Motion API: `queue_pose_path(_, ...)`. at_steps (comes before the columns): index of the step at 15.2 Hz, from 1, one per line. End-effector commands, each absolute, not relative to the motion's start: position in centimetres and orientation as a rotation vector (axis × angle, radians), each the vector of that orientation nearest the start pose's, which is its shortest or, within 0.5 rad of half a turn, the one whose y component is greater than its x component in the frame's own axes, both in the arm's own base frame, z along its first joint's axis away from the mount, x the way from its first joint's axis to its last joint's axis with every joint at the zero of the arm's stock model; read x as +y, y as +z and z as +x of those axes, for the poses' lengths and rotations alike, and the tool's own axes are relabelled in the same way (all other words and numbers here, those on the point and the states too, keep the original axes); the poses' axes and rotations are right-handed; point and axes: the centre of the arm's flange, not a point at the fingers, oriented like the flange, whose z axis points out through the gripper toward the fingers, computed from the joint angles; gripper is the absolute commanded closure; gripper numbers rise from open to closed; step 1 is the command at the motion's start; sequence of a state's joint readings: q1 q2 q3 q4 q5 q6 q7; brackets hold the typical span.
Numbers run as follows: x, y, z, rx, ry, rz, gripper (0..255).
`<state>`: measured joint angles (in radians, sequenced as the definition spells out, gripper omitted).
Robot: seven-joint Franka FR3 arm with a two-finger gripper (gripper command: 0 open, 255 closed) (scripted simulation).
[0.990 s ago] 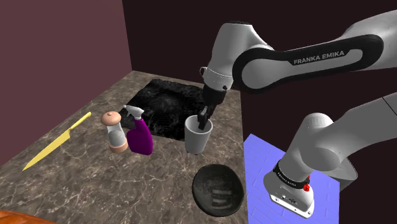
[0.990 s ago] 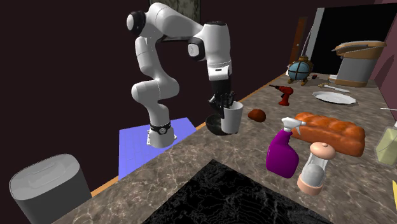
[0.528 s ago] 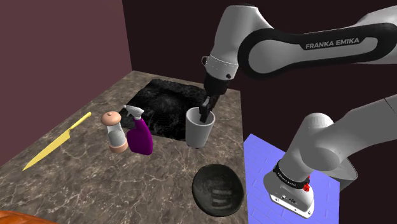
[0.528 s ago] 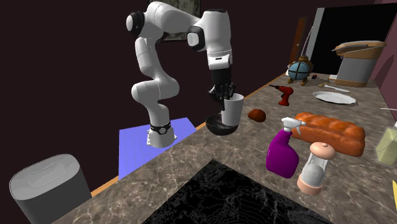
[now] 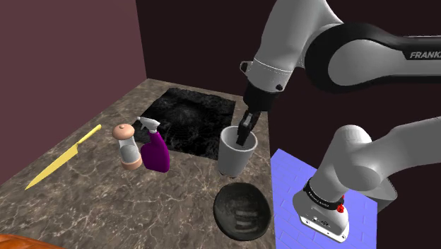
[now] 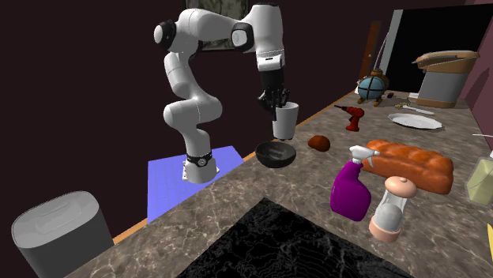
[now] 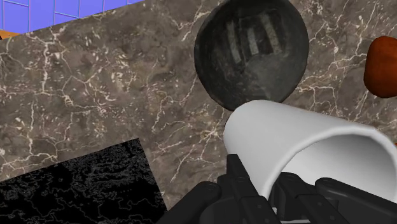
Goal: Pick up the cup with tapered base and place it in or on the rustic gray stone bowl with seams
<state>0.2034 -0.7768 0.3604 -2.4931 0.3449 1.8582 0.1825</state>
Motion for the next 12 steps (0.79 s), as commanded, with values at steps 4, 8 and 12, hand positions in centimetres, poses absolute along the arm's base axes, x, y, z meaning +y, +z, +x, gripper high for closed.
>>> queue_pose_path(4, 23.8, 54.0, 20.6, -0.327, -0.124, -3.002, 255)
queue_pose_path(8, 24.2, 52.8, 19.2, -0.327, -0.124, -3.002, 255)
queue_pose_path(12, 24.2, 50.7, 19.2, -0.327, -0.124, -3.002, 255)
